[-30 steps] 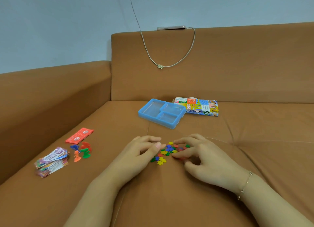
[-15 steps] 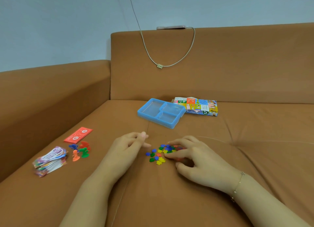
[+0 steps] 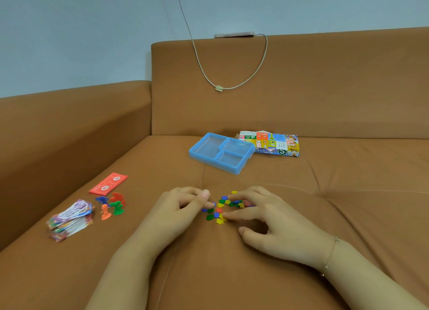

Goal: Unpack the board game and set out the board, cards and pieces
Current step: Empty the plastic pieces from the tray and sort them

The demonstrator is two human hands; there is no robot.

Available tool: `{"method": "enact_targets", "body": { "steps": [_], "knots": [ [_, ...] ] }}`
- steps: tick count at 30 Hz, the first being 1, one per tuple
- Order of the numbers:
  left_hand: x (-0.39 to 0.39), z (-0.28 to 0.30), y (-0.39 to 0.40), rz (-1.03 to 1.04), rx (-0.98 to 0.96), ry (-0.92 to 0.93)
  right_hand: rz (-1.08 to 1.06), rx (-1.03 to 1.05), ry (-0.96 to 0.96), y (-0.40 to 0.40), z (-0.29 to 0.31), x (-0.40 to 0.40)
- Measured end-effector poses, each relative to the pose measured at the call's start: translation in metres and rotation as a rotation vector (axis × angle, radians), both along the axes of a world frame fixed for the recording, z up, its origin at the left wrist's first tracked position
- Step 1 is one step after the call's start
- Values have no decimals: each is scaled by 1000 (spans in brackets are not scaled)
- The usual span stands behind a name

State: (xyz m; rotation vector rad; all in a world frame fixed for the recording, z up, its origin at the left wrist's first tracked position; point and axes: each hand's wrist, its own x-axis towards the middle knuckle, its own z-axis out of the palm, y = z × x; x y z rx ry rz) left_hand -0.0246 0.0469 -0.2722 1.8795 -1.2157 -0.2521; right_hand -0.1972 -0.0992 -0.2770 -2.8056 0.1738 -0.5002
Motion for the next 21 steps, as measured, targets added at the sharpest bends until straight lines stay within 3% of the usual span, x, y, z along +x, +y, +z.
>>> {"method": "enact_targets", "body": {
  "steps": [13,18,21],
  "knots": [
    [7,-8,-7,-49,15,-17,-14,9,-53,-5,-1,1],
    [9,-14,-9,-66,49,-132,-76,253,-206,-10,2,-2],
    [-2,-12,-13,-124,232,-254,-214,535,-392,-18,3,-5]
  ]
}}
